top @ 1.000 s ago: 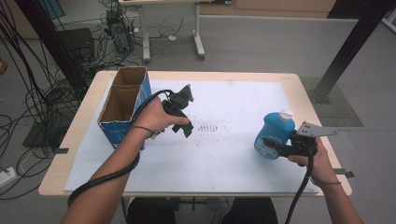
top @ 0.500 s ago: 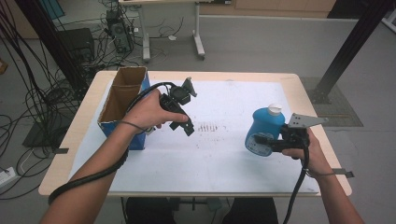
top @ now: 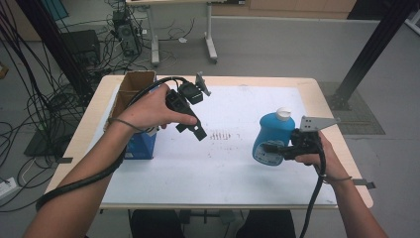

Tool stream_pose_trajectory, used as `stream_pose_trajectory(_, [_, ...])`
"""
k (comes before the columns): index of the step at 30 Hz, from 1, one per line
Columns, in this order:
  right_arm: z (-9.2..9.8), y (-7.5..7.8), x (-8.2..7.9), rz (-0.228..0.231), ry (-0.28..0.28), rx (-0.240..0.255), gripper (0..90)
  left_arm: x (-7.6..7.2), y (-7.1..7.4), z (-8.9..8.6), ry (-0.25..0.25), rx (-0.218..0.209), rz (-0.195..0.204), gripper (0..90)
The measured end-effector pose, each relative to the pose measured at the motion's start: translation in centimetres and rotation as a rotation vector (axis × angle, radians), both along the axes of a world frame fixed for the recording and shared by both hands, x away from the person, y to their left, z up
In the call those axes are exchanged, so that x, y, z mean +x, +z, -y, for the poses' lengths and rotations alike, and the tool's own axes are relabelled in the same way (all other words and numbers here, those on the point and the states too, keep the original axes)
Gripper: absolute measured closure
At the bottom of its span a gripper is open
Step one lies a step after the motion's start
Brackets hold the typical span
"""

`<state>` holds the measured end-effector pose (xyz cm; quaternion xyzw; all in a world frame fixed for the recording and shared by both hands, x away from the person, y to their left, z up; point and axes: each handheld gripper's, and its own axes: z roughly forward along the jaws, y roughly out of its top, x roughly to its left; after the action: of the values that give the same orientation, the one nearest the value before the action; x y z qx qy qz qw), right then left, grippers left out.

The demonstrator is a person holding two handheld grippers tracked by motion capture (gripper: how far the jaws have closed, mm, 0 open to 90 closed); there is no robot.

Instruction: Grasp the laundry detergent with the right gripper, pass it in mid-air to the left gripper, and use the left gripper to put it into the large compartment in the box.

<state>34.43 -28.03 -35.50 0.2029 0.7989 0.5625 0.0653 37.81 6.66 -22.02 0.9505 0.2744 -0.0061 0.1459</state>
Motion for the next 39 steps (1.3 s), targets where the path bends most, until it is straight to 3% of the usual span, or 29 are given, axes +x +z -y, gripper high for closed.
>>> stream_pose_trajectory(16, [-2.0,2.1,-0.1,0.026,0.129,-0.002,44.3,-1.5,2.7,0.6,-0.131,-0.004,0.017,11.5])
stream_pose_trajectory(26, [-3.5,3.0,-0.2,0.032,0.205,-0.012,44.4,-2.9,3.6,1.7,-0.208,0.011,0.030,11.5])
stream_pose_trajectory(39, [-5.9,3.7,-0.6,0.039,0.297,-0.033,44.3,-3.8,4.3,2.7,-0.260,-0.005,0.052,11.5])
